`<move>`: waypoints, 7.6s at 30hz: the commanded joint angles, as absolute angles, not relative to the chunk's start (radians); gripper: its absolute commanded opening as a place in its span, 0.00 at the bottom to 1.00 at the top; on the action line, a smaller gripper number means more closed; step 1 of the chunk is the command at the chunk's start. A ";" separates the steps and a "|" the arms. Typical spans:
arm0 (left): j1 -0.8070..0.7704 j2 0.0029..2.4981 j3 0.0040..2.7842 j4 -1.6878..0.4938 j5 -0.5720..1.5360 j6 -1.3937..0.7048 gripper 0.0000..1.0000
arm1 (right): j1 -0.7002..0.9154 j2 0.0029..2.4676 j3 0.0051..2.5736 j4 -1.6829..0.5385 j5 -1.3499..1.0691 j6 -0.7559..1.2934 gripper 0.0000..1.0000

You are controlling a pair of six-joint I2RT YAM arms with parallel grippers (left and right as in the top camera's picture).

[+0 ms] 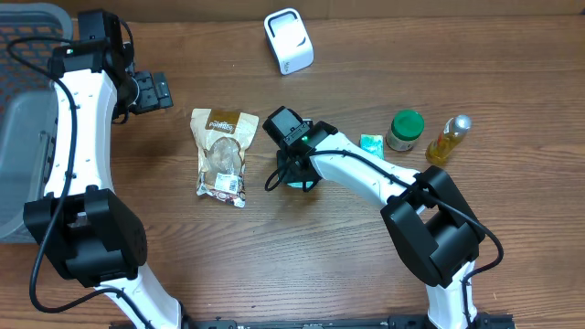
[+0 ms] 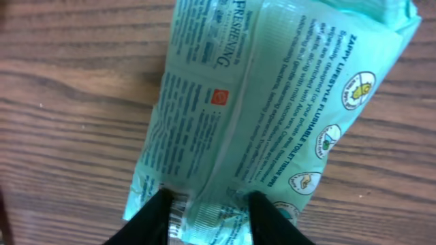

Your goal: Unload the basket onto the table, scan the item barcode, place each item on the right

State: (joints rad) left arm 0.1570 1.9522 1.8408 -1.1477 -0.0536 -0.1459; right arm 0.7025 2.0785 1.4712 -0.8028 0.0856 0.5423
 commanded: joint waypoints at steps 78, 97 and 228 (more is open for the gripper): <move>-0.361 1.959 1.322 -0.719 0.368 -0.451 0.04 | 0.318 2.137 1.544 -0.788 -0.451 0.184 0.93; -0.414 1.971 1.274 -0.643 0.331 -0.472 0.04 | 0.319 2.159 1.544 -0.784 -0.477 0.184 0.92; -0.062 2.042 1.841 -1.203 -0.040 -0.239 0.99 | 0.338 1.901 1.493 -0.938 -0.809 0.073 0.04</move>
State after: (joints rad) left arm -0.0589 2.0407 1.8271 -1.2015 -0.0280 -0.2539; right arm 0.3355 1.9144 1.4879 -0.9424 -0.7952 0.0814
